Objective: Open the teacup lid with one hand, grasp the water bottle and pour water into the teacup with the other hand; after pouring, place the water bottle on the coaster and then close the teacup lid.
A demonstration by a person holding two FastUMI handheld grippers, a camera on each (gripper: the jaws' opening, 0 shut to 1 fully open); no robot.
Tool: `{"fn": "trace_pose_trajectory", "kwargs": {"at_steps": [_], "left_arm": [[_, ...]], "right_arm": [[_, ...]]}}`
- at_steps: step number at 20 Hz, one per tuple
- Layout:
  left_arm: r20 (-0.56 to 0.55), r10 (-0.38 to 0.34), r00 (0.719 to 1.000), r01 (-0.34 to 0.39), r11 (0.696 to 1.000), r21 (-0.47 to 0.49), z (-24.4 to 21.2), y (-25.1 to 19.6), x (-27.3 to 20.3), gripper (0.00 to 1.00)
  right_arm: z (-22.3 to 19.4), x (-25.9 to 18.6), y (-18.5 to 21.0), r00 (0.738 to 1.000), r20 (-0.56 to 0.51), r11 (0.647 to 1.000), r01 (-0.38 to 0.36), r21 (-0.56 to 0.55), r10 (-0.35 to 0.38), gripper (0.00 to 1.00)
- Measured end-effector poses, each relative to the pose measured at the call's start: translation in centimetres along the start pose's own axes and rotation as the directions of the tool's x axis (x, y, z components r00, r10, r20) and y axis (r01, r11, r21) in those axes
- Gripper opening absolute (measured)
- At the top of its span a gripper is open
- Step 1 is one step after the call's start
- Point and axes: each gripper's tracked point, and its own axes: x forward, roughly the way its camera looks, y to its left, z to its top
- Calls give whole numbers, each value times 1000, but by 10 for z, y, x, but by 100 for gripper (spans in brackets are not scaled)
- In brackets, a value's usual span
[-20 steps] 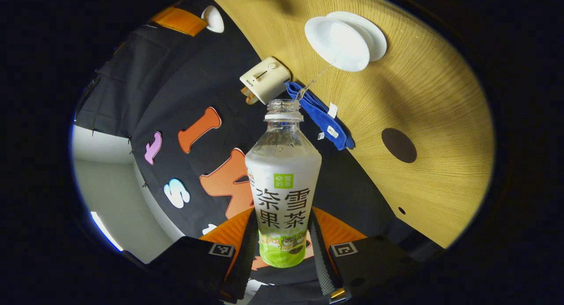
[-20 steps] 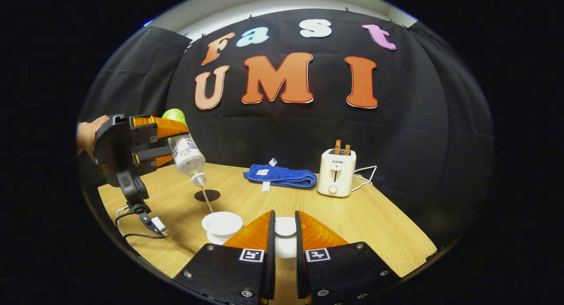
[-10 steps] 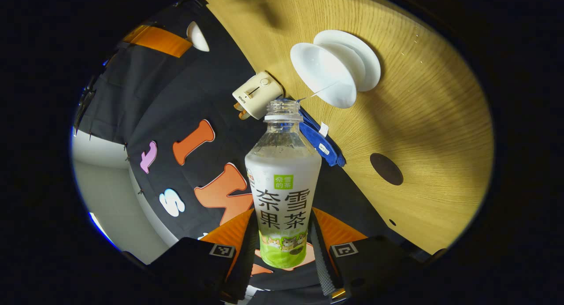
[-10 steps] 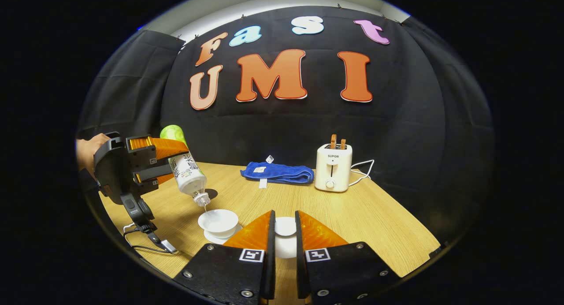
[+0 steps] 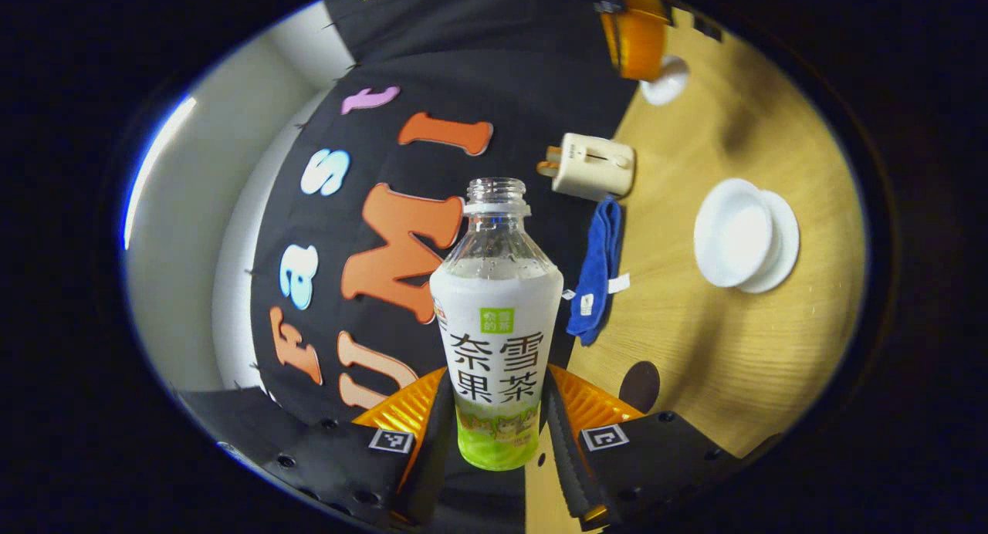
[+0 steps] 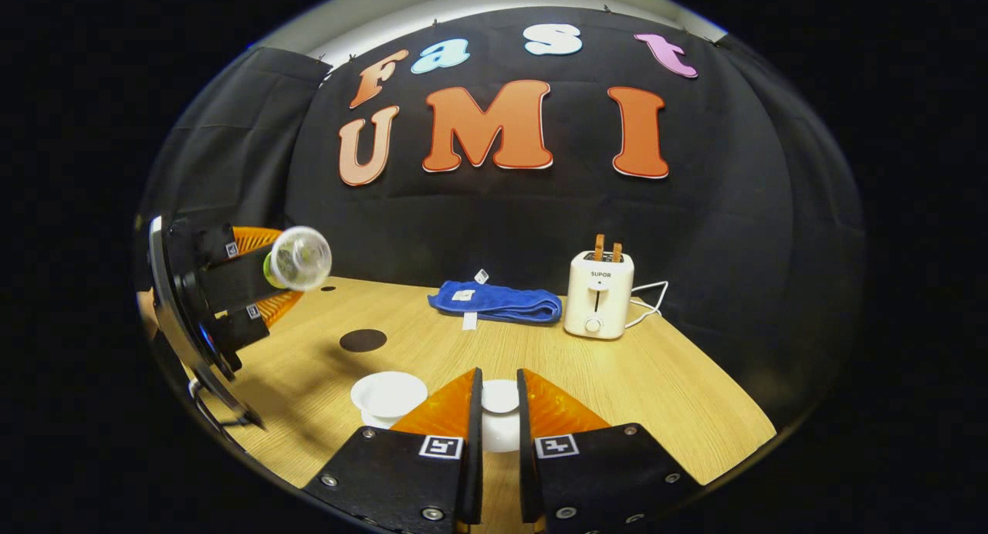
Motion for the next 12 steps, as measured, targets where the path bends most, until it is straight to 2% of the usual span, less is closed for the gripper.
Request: {"fn": "trace_pose_trajectory", "kwargs": {"at_steps": [2, 4, 7, 8, 9, 11, 12], "left_arm": [[-2, 46, 999, -46, 984, -171, -1, 18, 3, 64], [-14, 108, 994, -106, 939, -326, -1, 49, 15, 64], [-55, 108, 993, -120, 813, -570, -15, 56, 22, 64], [-63, 102, 993, -119, 778, -617, -18, 58, 27, 61], [-79, 91, 993, -120, 717, -686, -26, 62, 32, 64], [-113, 55, 992, -123, 612, -781, -46, 61, 43, 62], [-124, 39, 991, -124, 581, -804, -52, 56, 47, 62]], "right_arm": [[6, 5, 14, 1000, 19, 999, -22, -24, 23, 19], [9, 12, 24, 999, 26, 999, -32, -40, 33, 20], [12, 23, 41, 998, 29, 998, -58, -17, 59, 20], [12, 26, 43, 998, 22, 998, -59, -16, 59, 19], [10, 28, 45, 998, 13, 998, -58, -22, 59, 19], [11, 32, 47, 998, 7, 998, -56, -23, 56, 19], [12, 33, 48, 998, 5, 998, -59, -22, 60, 19]]}}
